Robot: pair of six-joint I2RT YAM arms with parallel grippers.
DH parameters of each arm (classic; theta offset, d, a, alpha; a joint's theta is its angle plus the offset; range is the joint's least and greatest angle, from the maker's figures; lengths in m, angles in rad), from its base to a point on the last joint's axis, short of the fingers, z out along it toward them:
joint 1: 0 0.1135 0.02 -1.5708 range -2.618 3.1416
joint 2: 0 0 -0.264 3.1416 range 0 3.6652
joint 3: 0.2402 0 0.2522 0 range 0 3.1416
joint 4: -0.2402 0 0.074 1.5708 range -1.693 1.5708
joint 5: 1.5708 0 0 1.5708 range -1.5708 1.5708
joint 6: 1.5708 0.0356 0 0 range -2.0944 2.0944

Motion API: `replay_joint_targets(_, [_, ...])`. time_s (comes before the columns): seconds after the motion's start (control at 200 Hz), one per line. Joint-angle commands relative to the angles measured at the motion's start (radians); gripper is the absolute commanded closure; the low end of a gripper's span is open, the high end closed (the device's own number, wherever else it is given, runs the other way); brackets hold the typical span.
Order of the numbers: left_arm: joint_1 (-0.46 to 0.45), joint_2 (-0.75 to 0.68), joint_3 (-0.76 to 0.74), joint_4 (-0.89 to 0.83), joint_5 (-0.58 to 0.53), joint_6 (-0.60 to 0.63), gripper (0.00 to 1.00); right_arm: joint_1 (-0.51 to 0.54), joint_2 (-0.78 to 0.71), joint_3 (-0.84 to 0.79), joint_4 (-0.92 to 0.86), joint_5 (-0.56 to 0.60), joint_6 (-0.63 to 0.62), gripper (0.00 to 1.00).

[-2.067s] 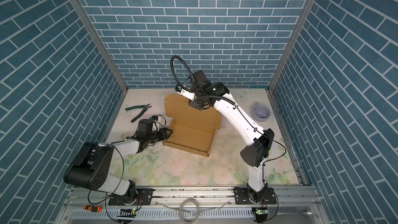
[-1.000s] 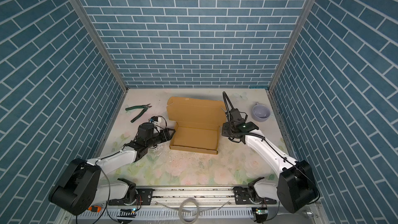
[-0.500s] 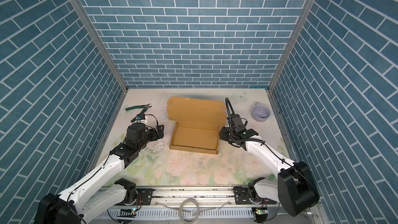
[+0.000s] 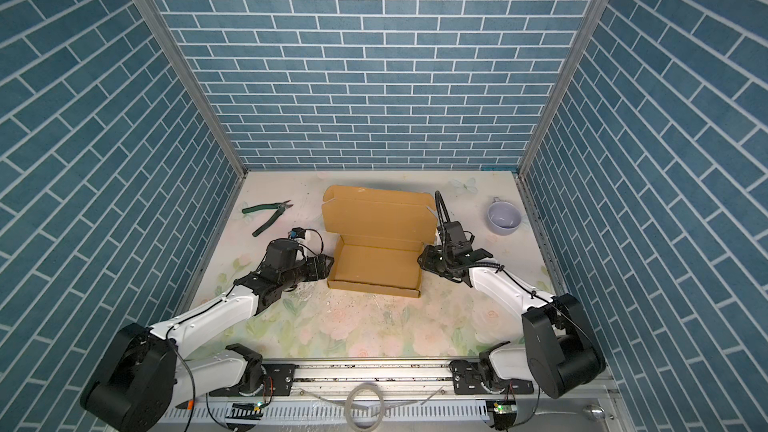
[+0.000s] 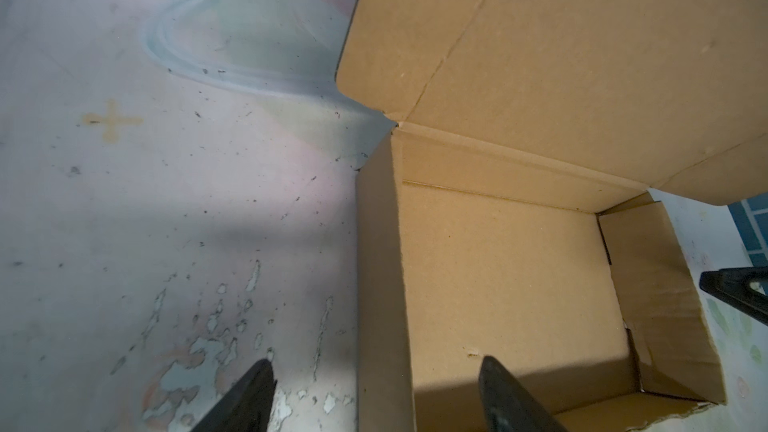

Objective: Fold the paper box

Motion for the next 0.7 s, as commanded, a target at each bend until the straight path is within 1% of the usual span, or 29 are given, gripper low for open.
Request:
replay_joint_targets(0.0, [-0.011, 0.017, 0.056, 0.000, 0.037, 0.012, 0.24, -0.004, 0.004, 0.006, 0.002, -0.039, 0.007, 0.60])
replay_joint_targets(0.1, [-0.007, -0.030, 0.110, -0.098, -0.022, 0.066, 0.24, -0.004, -0.057, 0.015, -0.079, 0.007, -0.043, 0.60])
replay_joint_targets(0.185, [0.009, -0.056, 0.188, -0.204, -0.069, 0.145, 0.23, -0.004, -0.100, 0.065, -0.189, 0.052, -0.128, 0.60])
replay_joint_targets(0.295, [0.073, -0.056, 0.290, -0.281, -0.045, 0.227, 0.21, -0.004, -0.135, 0.172, -0.358, 0.150, -0.261, 0.57])
replay_joint_targets(0.355, [0.116, -0.043, 0.353, -0.302, -0.016, 0.251, 0.20, -0.004, -0.152, 0.234, -0.424, 0.195, -0.333, 0.53])
replay_joint_targets(0.455, [0.152, 0.002, 0.461, -0.357, -0.024, 0.339, 0.17, -0.006, -0.148, 0.348, -0.513, 0.250, -0.434, 0.43])
replay_joint_targets(0.52, [0.168, 0.062, 0.543, -0.417, -0.005, 0.408, 0.15, -0.008, -0.118, 0.432, -0.567, 0.268, -0.494, 0.38])
replay_joint_targets(0.57, [0.181, 0.109, 0.602, -0.450, 0.027, 0.446, 0.13, -0.012, -0.086, 0.490, -0.597, 0.269, -0.531, 0.36])
replay_joint_targets(0.695, [0.214, 0.217, 0.715, -0.477, 0.184, 0.504, 0.09, -0.025, 0.009, 0.603, -0.632, 0.256, -0.590, 0.34])
